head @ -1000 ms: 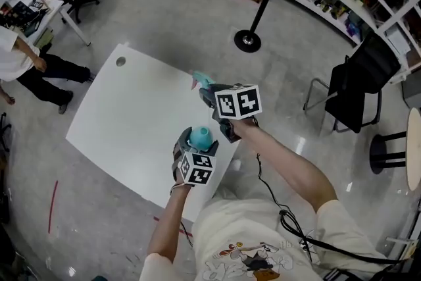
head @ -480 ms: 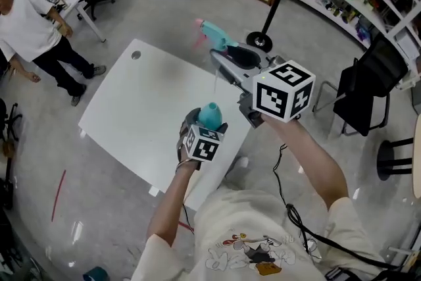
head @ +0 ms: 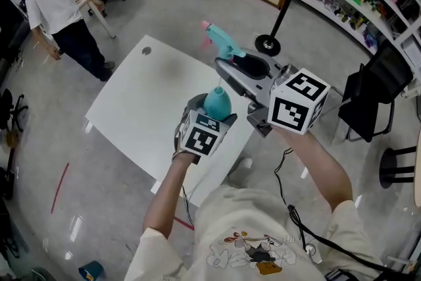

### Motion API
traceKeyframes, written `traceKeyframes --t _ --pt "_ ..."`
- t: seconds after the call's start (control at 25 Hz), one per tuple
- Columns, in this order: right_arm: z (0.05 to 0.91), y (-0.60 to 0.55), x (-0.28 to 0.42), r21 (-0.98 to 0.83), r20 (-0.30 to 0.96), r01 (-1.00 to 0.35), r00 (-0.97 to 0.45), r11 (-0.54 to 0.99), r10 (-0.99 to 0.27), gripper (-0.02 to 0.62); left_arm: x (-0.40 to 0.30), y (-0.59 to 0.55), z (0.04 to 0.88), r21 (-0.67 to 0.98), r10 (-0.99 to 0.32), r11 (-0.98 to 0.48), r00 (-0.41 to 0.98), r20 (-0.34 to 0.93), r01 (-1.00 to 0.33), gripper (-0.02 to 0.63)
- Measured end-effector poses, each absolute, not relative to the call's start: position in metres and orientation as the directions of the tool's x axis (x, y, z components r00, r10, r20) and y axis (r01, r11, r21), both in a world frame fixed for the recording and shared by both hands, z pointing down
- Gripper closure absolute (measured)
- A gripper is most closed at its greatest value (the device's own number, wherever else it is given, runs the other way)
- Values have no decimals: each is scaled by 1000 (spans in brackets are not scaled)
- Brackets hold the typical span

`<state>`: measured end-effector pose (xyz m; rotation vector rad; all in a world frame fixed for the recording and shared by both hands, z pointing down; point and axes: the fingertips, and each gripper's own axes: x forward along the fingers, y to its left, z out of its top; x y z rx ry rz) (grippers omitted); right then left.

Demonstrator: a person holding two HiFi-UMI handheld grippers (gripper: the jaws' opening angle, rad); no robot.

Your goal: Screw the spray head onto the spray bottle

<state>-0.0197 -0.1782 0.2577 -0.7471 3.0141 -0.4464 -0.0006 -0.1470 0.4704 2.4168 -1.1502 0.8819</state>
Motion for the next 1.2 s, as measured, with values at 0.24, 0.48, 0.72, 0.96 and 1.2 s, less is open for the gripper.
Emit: traceKeyframes --t 0.24,0.48,0.72,0.96,1.2 --pt "227 -162 -28 -209 13 -294 -955 933 -298 462 -6 -157 395 -19 -555 -699 526 645 -715 193" --pt "223 -119 -25 -172 -48 -72 -996 982 -82 462 -1 -116 362 -6 -464 -808 631 622 -589 193" --pt "218 -75 -17 -122 -61 157 -987 980 151 462 10 -79 353 -38 -383 -881 662 644 -472 193" --pt "215 -56 -7 -98 -54 303 -953 948 299 462 26 -60 338 -1 -305 -923 730 612 -384 193" --pt "219 -39 -6 -79 -37 377 -926 923 376 462 29 -44 333 -4 -289 -935 757 586 -354 193"
